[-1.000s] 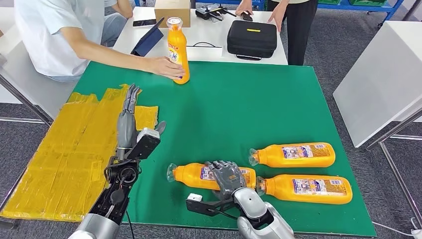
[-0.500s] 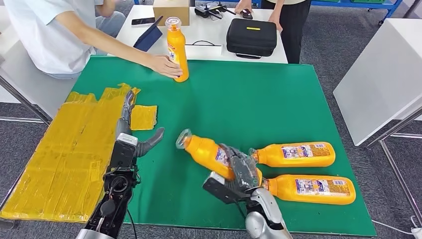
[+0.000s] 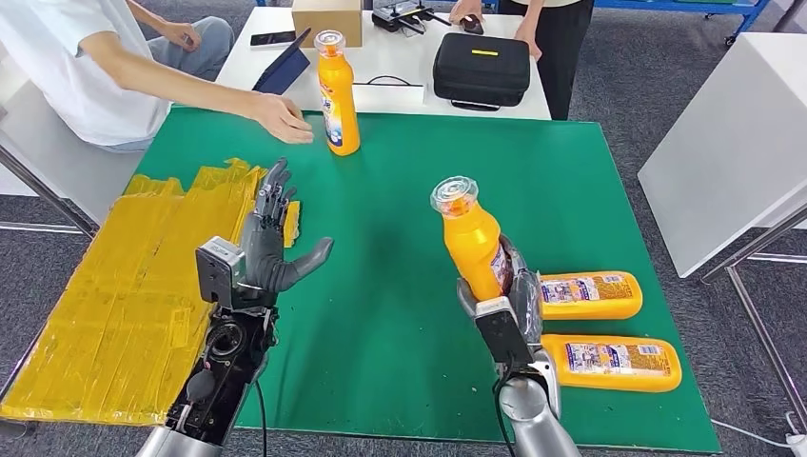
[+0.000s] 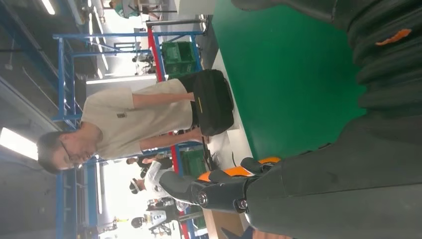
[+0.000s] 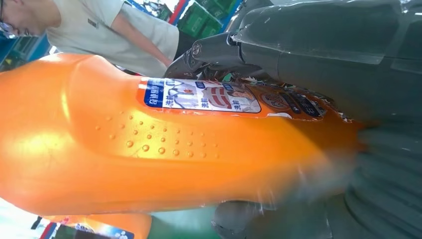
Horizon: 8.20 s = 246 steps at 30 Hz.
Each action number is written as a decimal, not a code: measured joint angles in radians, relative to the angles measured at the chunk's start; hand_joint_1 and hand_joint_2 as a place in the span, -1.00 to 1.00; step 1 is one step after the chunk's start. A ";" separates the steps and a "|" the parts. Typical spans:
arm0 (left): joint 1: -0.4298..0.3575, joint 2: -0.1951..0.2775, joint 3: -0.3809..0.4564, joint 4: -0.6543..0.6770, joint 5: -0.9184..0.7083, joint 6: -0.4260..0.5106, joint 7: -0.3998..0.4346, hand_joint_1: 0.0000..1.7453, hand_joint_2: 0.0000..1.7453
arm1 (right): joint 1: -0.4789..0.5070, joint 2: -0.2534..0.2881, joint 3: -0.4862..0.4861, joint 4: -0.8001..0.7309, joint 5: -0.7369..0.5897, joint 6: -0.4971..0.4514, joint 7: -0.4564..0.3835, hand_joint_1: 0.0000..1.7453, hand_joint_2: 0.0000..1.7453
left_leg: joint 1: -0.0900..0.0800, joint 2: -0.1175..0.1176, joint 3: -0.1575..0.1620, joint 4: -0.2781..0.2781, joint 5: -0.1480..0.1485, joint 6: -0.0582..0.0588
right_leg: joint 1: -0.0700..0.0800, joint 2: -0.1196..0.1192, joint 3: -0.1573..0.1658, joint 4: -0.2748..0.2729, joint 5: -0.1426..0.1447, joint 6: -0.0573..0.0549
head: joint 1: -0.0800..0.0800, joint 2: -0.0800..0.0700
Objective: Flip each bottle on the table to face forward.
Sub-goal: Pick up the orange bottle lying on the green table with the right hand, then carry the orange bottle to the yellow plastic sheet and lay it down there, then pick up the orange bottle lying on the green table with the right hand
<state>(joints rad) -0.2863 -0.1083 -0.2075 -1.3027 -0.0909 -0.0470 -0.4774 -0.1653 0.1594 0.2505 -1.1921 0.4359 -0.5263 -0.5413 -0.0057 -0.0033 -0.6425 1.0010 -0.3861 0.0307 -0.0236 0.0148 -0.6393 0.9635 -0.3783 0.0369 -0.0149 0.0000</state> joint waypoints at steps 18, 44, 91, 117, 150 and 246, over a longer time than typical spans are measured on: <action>-0.027 0.005 -0.099 -0.018 0.062 -0.123 0.035 -1.00 1.00 | -0.065 0.032 0.016 0.072 -0.047 -0.004 -0.107 1.00 1.00 | 0.000 0.000 -0.002 0.000 0.000 0.000 | 0.000 0.000 -0.002 0.000 0.000 0.000 | 0.000 0.000; -0.061 -0.010 -0.175 0.013 0.081 -0.162 0.042 -1.00 1.00 | -0.190 0.083 0.276 0.260 -0.008 -0.114 -0.153 1.00 1.00 | 0.000 0.000 -0.004 0.000 0.000 0.000 | 0.000 0.000 -0.004 0.000 0.000 0.000 | 0.000 0.000; -0.143 -0.039 -0.168 0.120 0.207 -0.184 0.053 1.00 1.00 | -0.299 0.127 0.361 0.412 -0.095 -0.150 -0.153 0.63 1.00 | 0.000 0.000 -0.004 0.000 0.001 0.000 | 0.000 0.000 -0.005 0.000 0.000 0.000 | 0.000 0.000; -0.103 -0.022 -0.097 0.065 -0.278 0.460 -0.021 1.00 1.00 | -0.068 0.081 0.212 -0.066 0.136 -0.169 -0.154 -1.00 1.00 | 0.000 0.000 -0.006 0.000 0.001 0.000 | 0.000 0.000 -0.006 0.000 0.000 0.000 | 0.000 0.000; -0.389 0.338 -0.477 0.652 -1.476 0.696 0.740 1.00 1.00 | 0.089 -0.200 0.049 -0.503 0.396 0.230 0.367 -1.00 1.00 | 0.002 0.005 -0.007 0.000 0.003 -0.004 | 0.002 0.003 -0.010 0.001 0.003 -0.004 | 0.000 0.000; -0.242 -0.003 0.076 0.517 -0.326 0.228 -0.130 -1.00 1.00 | -0.436 -0.611 0.114 0.439 0.526 0.648 0.166 -1.00 1.00 | -0.001 -0.001 -0.012 0.001 0.007 0.002 | 0.000 -0.004 -0.009 0.001 0.006 0.002 | 0.000 0.000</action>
<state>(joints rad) -0.5285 -0.1118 -0.1316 -0.7854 -0.4171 0.1806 -0.6074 -0.6008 -0.4513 0.3647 -0.7531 0.9616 0.1220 -0.3757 -0.0062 -0.0045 -0.6540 1.0019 -0.3793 0.0326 -0.0237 0.0112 -0.6488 0.9642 -0.3722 0.0394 -0.0154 0.0000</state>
